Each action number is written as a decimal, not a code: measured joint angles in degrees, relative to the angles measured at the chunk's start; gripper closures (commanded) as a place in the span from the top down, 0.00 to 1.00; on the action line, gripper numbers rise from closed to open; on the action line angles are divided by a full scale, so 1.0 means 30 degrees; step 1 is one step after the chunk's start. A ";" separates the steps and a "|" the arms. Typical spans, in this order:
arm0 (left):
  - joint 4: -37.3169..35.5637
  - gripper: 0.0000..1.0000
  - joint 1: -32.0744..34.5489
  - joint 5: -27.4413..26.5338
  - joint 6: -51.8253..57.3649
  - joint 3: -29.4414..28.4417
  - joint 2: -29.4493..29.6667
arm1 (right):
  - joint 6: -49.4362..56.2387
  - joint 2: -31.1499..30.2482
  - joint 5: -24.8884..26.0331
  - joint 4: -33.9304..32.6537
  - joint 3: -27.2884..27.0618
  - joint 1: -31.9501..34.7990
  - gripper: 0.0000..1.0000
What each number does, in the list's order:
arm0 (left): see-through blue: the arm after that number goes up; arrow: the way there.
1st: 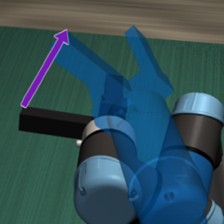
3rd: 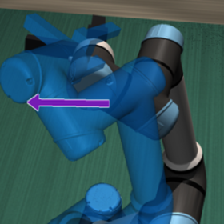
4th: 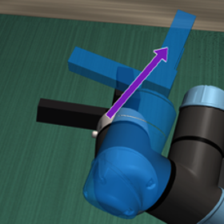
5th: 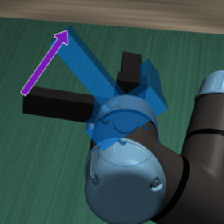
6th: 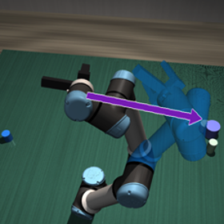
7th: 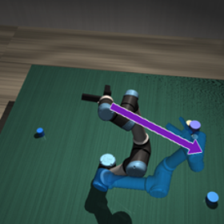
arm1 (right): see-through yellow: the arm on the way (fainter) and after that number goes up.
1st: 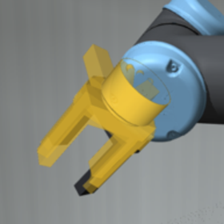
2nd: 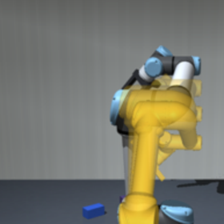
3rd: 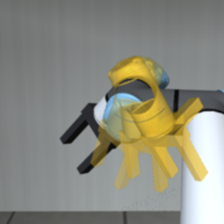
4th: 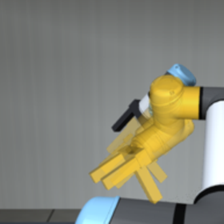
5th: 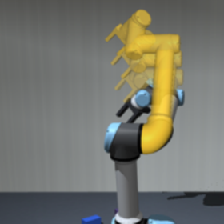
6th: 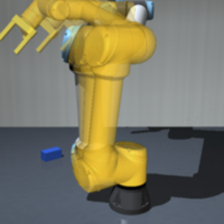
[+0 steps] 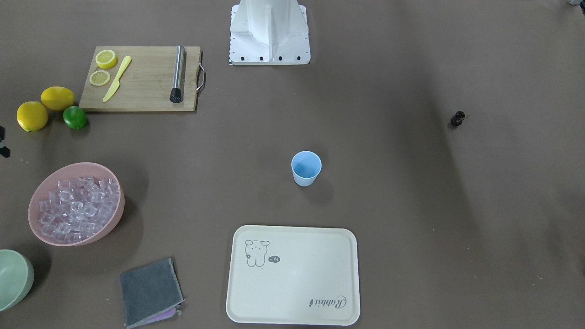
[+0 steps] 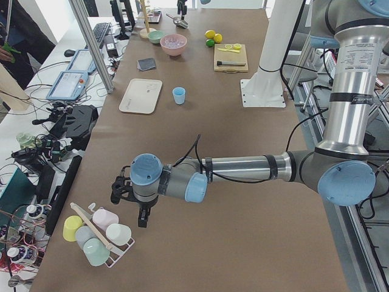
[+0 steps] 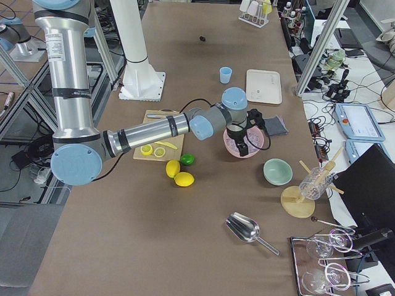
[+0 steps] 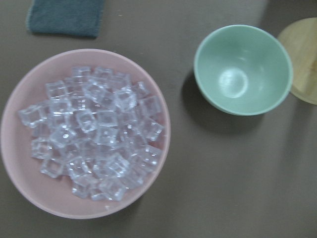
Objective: Put ice and cherries in cup
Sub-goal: 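Lower the right gripper into the pink bowl and grasp an ice cube, then carry the ice cube with the right gripper over the blue cup and release, then move the empty right gripper back over the pink ice bowl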
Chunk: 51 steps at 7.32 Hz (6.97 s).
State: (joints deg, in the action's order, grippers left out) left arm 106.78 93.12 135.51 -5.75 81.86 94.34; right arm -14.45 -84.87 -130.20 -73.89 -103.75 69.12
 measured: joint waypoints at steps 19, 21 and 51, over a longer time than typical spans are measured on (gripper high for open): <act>-0.0029 0.98 -0.0015 0.0014 -0.0075 0.0269 0.0070 | -0.4560 0.4371 0.3341 0.2084 0.5323 -0.4958 0.34; -0.0029 0.98 -0.0015 0.0037 -0.0076 0.0294 0.0012 | -0.4610 0.4402 0.3430 0.2611 0.5664 -0.5036 0.25; 0.0089 0.98 -0.0015 0.0093 -0.0045 0.0234 -0.0169 | -0.3375 0.3610 0.6859 -0.0962 0.1905 -0.5350 0.89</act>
State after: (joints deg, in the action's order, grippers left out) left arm 107.05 93.08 135.79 -5.88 82.57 93.83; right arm -24.58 -74.04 -109.62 -76.78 -98.03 53.07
